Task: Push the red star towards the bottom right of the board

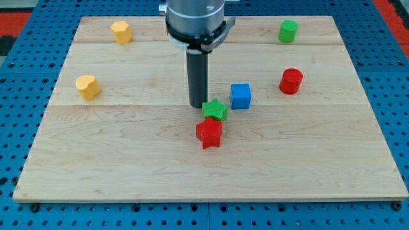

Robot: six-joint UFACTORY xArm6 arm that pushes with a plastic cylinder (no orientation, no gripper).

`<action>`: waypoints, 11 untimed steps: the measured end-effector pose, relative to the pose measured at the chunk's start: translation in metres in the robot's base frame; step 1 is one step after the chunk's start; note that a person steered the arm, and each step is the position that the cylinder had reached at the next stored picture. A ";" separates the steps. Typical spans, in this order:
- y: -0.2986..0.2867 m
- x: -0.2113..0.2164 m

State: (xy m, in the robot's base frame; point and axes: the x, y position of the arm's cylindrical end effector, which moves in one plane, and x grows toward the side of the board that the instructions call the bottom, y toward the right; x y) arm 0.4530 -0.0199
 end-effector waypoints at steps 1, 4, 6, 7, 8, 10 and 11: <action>-0.014 0.004; -0.050 0.027; -0.010 0.041; 0.063 0.042; 0.061 0.058; -0.039 0.067; -0.007 0.079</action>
State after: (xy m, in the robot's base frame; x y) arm 0.5321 -0.0266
